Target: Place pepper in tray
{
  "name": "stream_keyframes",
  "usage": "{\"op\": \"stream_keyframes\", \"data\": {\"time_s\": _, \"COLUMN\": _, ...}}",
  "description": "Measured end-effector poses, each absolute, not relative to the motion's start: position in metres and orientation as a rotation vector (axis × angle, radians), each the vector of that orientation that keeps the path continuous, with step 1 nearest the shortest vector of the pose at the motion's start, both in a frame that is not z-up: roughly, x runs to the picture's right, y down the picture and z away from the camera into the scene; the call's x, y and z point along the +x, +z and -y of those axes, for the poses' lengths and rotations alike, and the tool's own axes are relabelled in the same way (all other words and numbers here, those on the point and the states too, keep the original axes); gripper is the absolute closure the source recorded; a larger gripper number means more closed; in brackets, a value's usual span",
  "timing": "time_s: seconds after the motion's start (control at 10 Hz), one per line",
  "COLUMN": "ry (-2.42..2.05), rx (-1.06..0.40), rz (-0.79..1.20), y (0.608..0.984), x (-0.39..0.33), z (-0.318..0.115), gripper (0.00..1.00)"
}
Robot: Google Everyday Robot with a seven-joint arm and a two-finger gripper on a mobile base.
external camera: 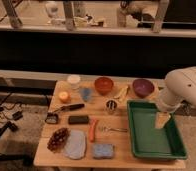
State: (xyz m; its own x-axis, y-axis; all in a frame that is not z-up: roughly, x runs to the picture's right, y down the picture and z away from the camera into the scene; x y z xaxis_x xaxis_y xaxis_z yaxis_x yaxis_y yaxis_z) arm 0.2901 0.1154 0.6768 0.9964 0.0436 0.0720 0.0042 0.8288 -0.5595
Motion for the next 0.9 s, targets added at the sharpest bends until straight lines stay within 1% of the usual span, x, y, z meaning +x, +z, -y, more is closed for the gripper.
{"op": "stream_keyframes", "data": {"time_s": 0.3, "ry": -0.022, "rx": -0.572, "rz": 0.159, "y": 0.673, "x": 0.287, "z": -0.115, "gripper": 0.2}}
{"op": "stream_keyframes", "data": {"time_s": 0.9, "ry": -0.137, "rx": -0.459, "rz": 0.261, "y": 0.665, "x": 0.278, "z": -0.111, "gripper": 0.2}}
